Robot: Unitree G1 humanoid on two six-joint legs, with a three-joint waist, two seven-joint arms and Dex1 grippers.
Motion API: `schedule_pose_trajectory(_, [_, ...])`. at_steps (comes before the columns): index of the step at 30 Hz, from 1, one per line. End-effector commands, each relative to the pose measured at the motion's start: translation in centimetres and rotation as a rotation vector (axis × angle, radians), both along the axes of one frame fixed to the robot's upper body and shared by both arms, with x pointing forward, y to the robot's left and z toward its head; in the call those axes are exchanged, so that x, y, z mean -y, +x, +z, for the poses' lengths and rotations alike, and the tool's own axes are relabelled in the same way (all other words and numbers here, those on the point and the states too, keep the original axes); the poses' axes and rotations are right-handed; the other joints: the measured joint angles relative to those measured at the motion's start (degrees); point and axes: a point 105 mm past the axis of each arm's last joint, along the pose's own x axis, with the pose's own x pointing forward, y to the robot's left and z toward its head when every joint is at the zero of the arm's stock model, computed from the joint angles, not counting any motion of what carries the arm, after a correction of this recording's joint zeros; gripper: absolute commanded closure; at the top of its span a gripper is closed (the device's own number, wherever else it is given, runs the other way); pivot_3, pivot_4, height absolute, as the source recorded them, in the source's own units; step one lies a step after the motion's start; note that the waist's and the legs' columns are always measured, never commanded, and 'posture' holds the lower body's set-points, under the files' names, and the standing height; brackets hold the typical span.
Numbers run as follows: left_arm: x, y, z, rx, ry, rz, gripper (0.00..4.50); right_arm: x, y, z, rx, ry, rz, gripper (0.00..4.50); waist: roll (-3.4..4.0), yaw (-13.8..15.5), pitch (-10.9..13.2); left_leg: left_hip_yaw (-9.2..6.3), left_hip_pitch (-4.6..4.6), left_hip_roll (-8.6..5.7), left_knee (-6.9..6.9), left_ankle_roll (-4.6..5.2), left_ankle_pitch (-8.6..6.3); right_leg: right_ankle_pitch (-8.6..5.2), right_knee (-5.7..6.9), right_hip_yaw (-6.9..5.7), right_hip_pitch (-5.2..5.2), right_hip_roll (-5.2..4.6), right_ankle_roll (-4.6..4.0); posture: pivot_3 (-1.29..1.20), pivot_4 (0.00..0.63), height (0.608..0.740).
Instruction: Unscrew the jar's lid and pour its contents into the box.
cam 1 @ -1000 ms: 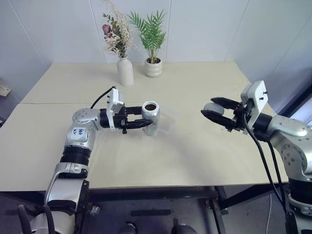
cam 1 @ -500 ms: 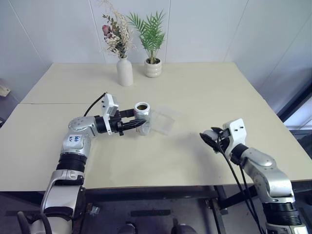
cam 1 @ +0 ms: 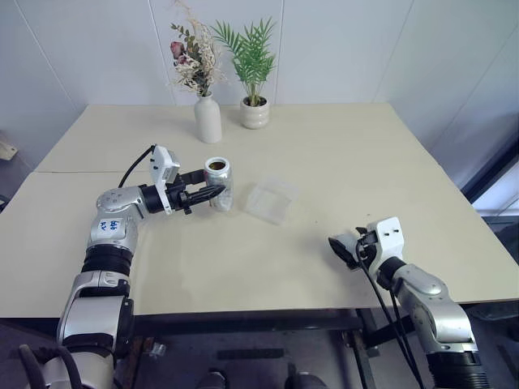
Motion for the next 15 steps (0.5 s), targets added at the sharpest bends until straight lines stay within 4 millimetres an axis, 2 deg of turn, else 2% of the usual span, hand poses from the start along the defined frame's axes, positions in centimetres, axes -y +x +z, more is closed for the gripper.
schedule_pose_trajectory(1, [-0.4, 0.4, 2.2, 0.082, 0.019, 0.017, 2.39, -0.4, -0.7, 3.3, 0.122, -0.033, 0.060, 0.02, -0.01, 0.0, 0.0, 0.00, 0.00, 0.00, 0.00, 0.00, 0.00, 0.00, 0.00, 0.00, 0.00, 0.00, 0.00, 0.00, 0.150, 0.740])
schedule_pose_trajectory(8, [-0.1, 1.6, 3.3, 0.147, 0.071, 0.062, 2.39, -1.8, -4.0, 7.5, 0.248, -0.048, 0.284, 0.02, -0.05, 0.1, 0.0, 0.01, 0.00, 0.00, -0.06, 0.00, -0.01, 0.00, -0.07, -0.01, 0.01, 0.02, 0.02, 0.00, 0.150, 0.740])
schedule_pose_trajectory(13, [0.6, 2.4, 3.8, 0.193, 0.130, 0.095, 2.39, -1.4, -5.8, 9.6, 0.287, -0.062, 0.412, 0.02, -0.13, 0.2, 0.1, 0.02, -0.01, -0.02, -0.03, 0.00, -0.01, 0.03, -0.11, -0.01, 0.03, 0.01, 0.06, 0.00, 0.150, 0.740])
schedule_pose_trajectory(15, [1.1, 2.9, 3.8, 0.217, 0.183, 0.113, 2.39, -0.5, -6.6, 10.6, 0.298, -0.078, 0.456, 0.02, -0.15, 0.3, 0.1, 0.01, -0.01, -0.02, -0.02, 0.01, -0.01, 0.03, -0.12, -0.01, 0.05, 0.02, 0.07, 0.00, 0.150, 0.740])
